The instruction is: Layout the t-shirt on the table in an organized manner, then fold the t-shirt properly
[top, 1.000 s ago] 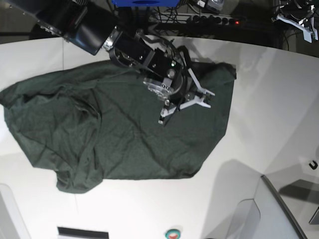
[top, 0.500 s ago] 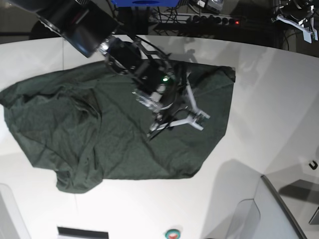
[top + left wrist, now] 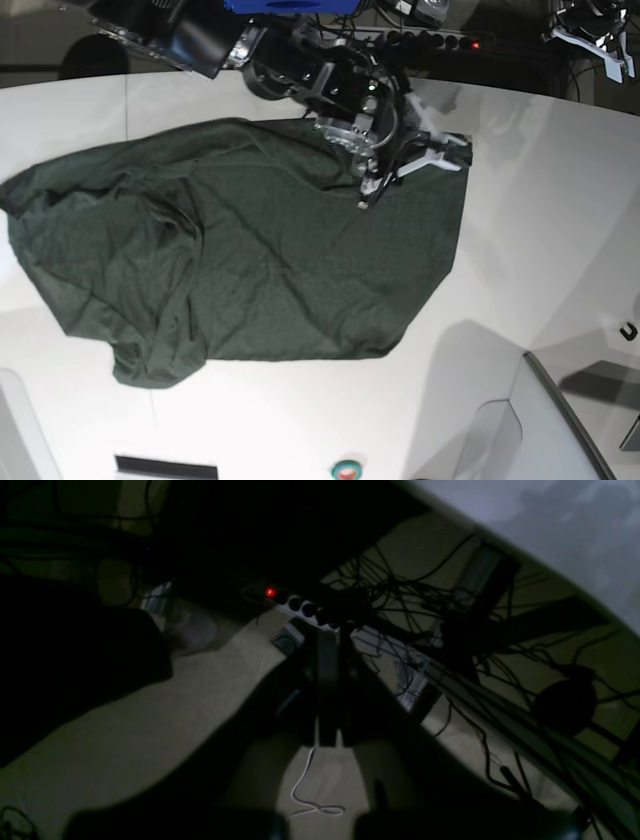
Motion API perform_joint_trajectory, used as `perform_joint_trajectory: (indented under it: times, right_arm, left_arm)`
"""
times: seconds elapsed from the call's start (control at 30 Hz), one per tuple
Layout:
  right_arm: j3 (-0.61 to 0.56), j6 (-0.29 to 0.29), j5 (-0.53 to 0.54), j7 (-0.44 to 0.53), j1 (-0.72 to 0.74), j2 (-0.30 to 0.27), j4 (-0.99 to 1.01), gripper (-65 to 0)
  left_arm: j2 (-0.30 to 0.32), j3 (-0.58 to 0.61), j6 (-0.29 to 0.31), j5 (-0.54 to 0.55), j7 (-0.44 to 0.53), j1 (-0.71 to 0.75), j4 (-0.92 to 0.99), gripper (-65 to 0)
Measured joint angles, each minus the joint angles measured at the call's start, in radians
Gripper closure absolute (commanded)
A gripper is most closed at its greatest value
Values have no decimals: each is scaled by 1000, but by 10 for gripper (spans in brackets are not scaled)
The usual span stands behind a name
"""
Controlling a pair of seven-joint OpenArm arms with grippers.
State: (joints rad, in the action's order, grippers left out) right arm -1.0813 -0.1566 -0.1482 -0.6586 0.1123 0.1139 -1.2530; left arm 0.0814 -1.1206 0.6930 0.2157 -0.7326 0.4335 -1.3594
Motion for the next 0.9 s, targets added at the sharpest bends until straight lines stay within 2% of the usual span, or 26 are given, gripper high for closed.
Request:
perform_joint_trajectory:
  times: [0.2, 0.33, 0.43, 0.63, 0.8, 0.9]
  right_arm:
    - [-63, 0, -1, 31, 8, 5, 87, -249]
    - [-42, 0, 1, 27, 6, 5, 60, -243]
    - [107, 1, 6, 37, -43, -14, -87, -243]
    - [473, 6, -11, 21, -241, -148, -391, -242]
    - [763, -1, 7, 42, -380, -126, -579, -242]
    - [875, 0, -14, 34, -414, -137, -603, -242]
  left_arm:
    - [-1, -2, 0, 0, 0, 2, 0, 0]
    - [-16, 14, -1, -3, 0, 3, -43, 0]
    - [-41, 101, -3, -3, -4, 19, -121, 0]
    - [-132, 287, 0, -2, -4, 67, -343, 0]
    - [-134, 501, 0, -59, -4, 64, -416, 0]
    - [-137, 587, 0, -50, -3, 63, -447, 0]
